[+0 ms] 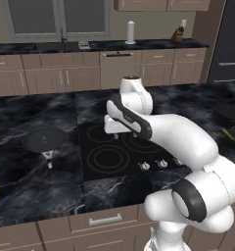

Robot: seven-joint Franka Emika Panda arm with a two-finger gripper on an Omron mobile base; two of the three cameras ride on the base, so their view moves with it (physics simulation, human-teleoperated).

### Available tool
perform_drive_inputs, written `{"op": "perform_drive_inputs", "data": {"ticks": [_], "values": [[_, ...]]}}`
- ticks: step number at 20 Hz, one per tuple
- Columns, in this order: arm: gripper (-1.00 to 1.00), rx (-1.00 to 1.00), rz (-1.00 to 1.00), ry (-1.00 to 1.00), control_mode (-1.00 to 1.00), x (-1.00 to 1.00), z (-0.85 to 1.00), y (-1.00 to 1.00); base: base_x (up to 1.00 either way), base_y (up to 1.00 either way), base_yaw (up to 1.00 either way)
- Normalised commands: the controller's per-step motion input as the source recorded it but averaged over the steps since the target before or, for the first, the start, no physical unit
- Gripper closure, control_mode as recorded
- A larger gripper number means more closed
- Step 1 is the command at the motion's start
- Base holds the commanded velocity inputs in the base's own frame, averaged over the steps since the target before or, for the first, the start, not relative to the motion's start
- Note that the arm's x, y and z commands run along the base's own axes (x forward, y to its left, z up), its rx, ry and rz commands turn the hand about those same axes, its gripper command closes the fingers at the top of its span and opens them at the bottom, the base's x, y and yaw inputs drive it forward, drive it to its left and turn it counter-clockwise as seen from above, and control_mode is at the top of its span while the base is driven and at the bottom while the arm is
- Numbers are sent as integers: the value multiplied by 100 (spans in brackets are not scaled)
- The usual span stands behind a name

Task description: Place both pans onto different burners. Then place the squash and the fish on different pans.

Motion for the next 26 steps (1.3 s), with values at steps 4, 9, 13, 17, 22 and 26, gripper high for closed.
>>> {"op": "perform_drive_inputs", "data": {"ticks": [4,9,13,17,22,26], "values": [[-100,0,0,10,-100,28,-29,53,0,0,0],[-100,0,0,9,-100,33,-24,65,0,0,0],[-100,-2,0,7,-100,16,-20,63,0,0,0],[-100,0,0,9,-100,6,-12,53,0,0,0],[-100,0,0,15,-100,1,-9,48,0,0,0],[-100,-2,0,14,-100,3,-9,48,0,0,0]]}}
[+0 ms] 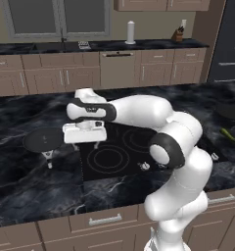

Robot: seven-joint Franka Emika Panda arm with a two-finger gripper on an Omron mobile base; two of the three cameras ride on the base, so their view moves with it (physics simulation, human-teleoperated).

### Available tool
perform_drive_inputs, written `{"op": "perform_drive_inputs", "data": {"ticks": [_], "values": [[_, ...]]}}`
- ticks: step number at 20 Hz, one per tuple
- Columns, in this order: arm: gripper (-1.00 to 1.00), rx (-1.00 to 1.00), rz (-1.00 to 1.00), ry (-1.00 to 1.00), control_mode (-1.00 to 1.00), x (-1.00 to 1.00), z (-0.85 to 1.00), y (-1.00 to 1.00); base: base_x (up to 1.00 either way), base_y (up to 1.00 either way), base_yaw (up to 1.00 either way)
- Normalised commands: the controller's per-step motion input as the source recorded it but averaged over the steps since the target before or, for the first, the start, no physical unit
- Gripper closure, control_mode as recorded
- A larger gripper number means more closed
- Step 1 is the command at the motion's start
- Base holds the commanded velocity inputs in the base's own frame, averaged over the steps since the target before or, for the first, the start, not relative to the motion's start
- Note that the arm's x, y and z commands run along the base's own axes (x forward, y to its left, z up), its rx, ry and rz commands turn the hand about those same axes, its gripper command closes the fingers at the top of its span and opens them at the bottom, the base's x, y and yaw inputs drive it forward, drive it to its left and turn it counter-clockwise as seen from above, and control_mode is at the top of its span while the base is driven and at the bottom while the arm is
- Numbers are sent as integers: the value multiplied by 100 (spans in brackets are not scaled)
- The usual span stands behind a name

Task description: Place both pans onto different burners. Then place the squash and the fish on different pans.

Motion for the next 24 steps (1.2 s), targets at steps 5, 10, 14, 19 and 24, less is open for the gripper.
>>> {"op": "perform_drive_inputs", "data": {"ticks": [5,10,14,19,24], "values": [[-100,-7,0,7,-100,5,-10,50,0,0,0],[-100,-8,0,2,-100,10,-5,49,0,0,0],[-100,-6,0,0,-100,14,0,44,0,0,0],[-100,-5,0,2,-100,12,0,41,0,0,0],[-100,-5,0,5,-100,30,-4,40,0,0,0]]}}
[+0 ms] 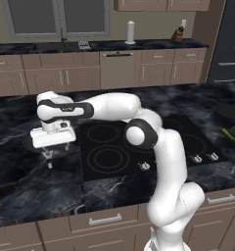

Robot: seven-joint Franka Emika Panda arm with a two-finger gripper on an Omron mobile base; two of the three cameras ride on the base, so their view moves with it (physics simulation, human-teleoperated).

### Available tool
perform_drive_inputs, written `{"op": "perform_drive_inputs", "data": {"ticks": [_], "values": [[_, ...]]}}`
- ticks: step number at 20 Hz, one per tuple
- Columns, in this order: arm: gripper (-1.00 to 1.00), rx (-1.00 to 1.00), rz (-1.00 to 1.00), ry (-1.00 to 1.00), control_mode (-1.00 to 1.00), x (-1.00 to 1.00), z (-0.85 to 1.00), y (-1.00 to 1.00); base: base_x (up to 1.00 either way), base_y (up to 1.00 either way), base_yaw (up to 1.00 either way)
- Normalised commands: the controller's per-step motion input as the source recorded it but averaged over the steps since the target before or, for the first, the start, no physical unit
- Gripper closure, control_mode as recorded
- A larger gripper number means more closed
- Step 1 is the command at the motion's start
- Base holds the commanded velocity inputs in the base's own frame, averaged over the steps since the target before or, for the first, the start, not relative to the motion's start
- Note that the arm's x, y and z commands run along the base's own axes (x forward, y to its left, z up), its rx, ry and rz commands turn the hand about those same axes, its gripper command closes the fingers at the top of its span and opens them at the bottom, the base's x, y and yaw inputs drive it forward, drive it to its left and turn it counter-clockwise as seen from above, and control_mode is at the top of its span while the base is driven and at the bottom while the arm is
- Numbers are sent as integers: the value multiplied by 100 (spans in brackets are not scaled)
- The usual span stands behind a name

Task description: Place both pans onto different burners. Then place the squash and the fish on different pans.

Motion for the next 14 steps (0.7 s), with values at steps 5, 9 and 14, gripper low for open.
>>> {"op": "perform_drive_inputs", "data": {"ticks": [5,9,14], "values": [[-100,-1,0,3,-100,40,-1,24,0,0,0],[-100,0,0,0,-100,38,-9,9,0,0,0],[-100,0,0,-3,-100,20,-23,2,0,0,0]]}}
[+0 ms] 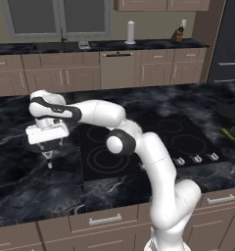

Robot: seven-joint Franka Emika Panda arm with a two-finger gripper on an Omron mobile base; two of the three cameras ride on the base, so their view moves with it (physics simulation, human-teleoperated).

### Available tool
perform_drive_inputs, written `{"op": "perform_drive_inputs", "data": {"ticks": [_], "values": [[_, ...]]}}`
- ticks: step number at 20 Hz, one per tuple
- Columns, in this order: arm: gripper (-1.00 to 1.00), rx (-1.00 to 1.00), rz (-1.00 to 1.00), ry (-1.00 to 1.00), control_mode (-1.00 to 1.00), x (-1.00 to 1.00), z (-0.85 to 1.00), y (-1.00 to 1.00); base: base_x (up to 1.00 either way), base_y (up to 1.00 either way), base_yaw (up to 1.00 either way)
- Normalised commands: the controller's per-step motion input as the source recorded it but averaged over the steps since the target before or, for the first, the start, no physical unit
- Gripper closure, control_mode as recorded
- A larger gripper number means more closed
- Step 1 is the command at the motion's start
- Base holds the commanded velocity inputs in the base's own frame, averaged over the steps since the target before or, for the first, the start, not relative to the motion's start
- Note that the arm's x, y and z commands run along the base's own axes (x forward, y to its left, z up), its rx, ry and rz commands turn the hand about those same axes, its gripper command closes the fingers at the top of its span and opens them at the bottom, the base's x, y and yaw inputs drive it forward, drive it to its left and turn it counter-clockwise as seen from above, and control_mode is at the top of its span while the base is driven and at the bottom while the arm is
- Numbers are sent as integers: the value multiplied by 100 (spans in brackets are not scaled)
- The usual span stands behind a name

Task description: Place both pans onto different burners. Then place the squash and the fish on different pans.

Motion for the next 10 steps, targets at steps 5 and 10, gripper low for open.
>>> {"op": "perform_drive_inputs", "data": {"ticks": [5,10], "values": [[-100,0,0,-10,-100,4,-32,0,0,0,0],[-100,8,0,-15,-100,0,-11,0,0,0,0]]}}
